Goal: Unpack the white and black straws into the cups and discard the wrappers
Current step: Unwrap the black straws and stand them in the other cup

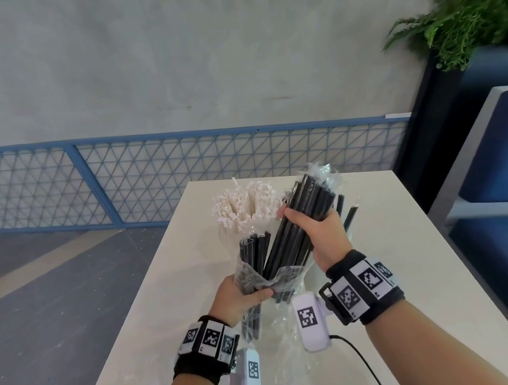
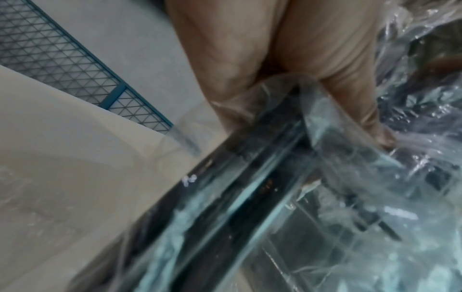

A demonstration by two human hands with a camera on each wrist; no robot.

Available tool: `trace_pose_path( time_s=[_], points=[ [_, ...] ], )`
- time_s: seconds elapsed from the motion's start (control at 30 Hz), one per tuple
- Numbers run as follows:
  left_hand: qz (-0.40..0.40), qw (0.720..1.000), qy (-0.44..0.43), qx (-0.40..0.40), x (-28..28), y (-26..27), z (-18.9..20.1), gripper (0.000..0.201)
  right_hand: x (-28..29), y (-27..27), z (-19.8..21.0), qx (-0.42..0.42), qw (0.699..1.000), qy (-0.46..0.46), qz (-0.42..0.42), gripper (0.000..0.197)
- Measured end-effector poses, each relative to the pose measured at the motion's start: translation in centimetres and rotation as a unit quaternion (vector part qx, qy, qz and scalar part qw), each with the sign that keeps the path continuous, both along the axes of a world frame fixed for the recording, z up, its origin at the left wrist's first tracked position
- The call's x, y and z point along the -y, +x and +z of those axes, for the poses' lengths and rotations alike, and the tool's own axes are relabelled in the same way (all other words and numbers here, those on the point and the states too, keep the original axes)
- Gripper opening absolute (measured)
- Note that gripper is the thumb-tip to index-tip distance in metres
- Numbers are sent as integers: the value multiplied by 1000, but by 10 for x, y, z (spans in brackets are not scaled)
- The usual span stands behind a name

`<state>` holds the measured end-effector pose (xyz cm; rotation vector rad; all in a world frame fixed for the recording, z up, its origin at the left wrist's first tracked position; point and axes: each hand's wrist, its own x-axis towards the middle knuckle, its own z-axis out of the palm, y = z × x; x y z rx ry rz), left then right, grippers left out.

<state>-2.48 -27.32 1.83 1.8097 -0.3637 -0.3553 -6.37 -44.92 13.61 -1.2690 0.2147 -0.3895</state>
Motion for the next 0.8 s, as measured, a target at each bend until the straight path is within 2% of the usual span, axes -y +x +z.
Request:
trace_pose_path(
  time_s=[0.23,0.4,0.53,0.67,0.8],
  points=[
    [-4,1000,-6,-20,-2,-1,-3,17,20,1,19,20,994,77,-77,10],
    [47,998,-10,-31,-7,-2,-17,14,43,0,44,39,987,24,-151,9],
    [50,998,-11,-32,-6,-3,-15,15,52,-3,64,86,976,30,-199,27],
    [58,997,-32,-31,-6,-6,-11,15,56,-1,73,102,963,-68,-241,37],
    [56,997,-36,-28,-3,-7,-8,15,46,4,56,59,955,-195,-217,35]
  ],
)
